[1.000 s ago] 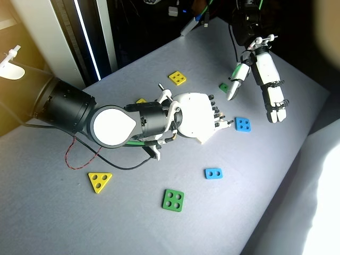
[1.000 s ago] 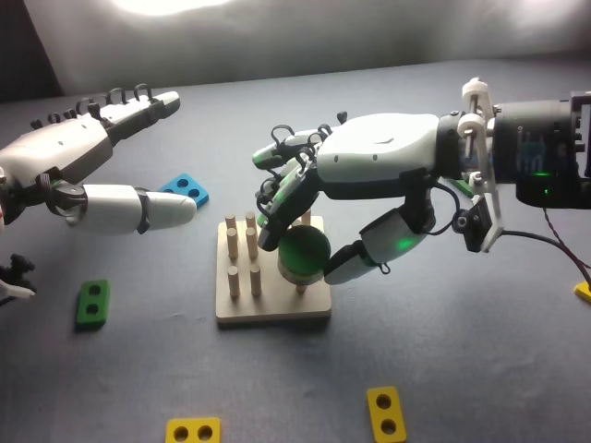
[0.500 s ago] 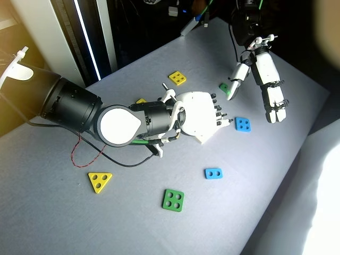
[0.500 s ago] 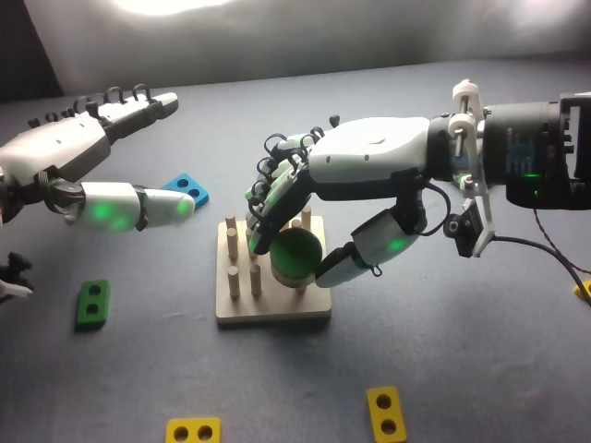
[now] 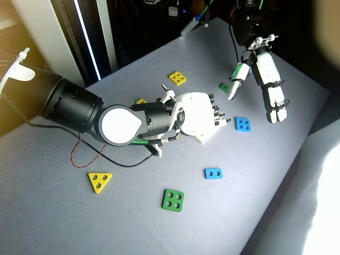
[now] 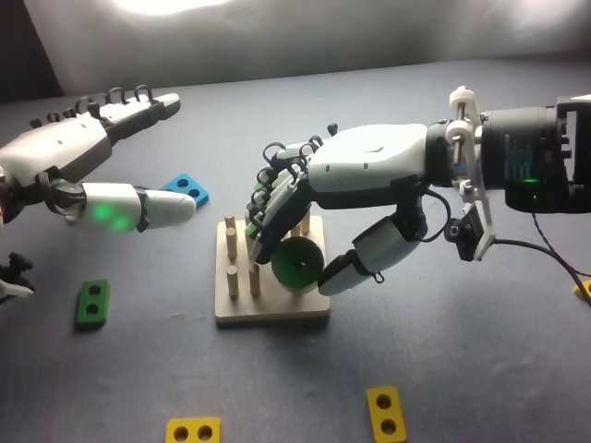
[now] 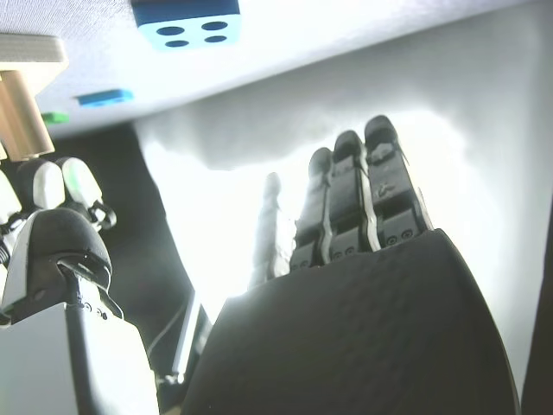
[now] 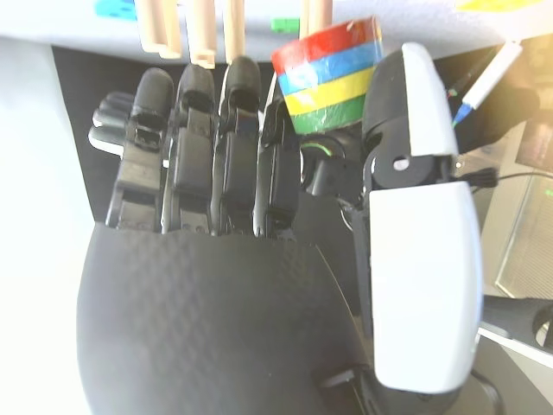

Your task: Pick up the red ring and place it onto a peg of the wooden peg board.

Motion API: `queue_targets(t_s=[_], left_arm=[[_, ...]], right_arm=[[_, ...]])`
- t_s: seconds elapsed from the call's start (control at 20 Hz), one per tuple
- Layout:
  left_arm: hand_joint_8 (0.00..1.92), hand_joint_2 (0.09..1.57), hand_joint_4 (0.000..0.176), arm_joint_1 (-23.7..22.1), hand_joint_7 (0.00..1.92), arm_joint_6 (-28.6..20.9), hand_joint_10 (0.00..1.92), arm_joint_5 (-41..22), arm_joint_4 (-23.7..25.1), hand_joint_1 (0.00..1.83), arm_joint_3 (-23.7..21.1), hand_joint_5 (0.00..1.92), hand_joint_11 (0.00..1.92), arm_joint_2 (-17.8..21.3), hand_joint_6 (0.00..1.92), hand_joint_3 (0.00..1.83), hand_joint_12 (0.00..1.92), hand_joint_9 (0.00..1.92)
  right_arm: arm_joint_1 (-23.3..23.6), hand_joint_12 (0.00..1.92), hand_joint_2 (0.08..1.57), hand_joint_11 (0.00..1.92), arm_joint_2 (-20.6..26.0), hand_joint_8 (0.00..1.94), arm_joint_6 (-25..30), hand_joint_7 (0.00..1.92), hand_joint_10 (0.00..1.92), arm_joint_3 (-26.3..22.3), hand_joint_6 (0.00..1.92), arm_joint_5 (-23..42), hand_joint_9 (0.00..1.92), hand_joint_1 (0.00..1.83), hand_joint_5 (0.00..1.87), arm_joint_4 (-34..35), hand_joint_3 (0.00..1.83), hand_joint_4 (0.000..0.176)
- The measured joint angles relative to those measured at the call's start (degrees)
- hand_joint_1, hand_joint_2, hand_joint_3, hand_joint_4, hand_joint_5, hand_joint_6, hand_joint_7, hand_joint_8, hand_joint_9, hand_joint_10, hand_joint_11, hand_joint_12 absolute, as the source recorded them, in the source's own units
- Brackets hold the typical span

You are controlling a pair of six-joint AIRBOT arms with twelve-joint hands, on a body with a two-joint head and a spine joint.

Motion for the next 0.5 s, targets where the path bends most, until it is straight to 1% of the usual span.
queue_targets(t_s=[0.05,0.1,0.2,0.25,0.3,0.5], left_arm=[[0.00,0.99,0.176,0.0,0.00,0.0,0.00,0.0,0.0,0.44,0.0,0.04,0.00,0.0,0.00,0.00,0.00,0.00],[0.00,1.00,0.176,0.0,0.00,0.0,0.00,0.0,0.0,0.45,0.0,0.04,0.00,0.0,0.00,0.00,0.00,0.00],[0.00,1.00,0.176,0.0,0.00,0.0,0.00,0.0,0.0,0.46,0.0,0.05,0.00,0.0,0.00,0.00,0.00,0.00],[0.00,0.99,0.176,0.0,0.00,0.0,0.00,0.0,0.0,0.45,0.0,0.04,0.00,0.0,0.00,0.00,0.00,0.00],[0.00,0.99,0.176,0.0,0.00,0.0,0.00,0.0,0.0,0.47,0.0,0.05,0.00,0.0,0.00,0.00,0.00,0.00],[0.00,0.99,0.176,0.0,0.00,0.0,0.00,0.0,0.0,0.43,0.0,0.05,0.00,0.0,0.00,0.00,0.00,0.00]], right_arm=[[0.0,0.92,1.16,0.00,0.0,0.01,0.0,0.62,0.01,0.0,1.15,0.0,0.40,1.11,0.88,0.0,0.00,0.000],[-0.1,0.93,1.16,0.00,0.0,0.01,0.1,0.62,0.01,0.0,1.15,0.0,0.40,1.11,0.88,0.0,0.00,0.000],[-0.2,0.86,1.17,0.00,0.0,0.01,0.2,0.63,0.01,0.0,1.16,0.1,0.40,1.10,0.87,0.2,0.00,0.000],[-0.2,0.76,1.18,0.00,0.0,0.00,0.3,0.62,0.00,0.0,1.18,0.0,0.39,1.10,0.86,0.2,0.00,0.000],[-0.2,0.74,1.18,0.00,0.0,0.00,0.3,0.61,0.00,0.0,1.19,0.1,0.38,1.09,0.85,0.2,0.00,0.000],[-0.2,0.95,1.18,0.00,0.0,0.01,0.3,0.62,0.01,0.1,1.18,0.0,0.41,1.09,0.86,0.2,0.00,0.000]])
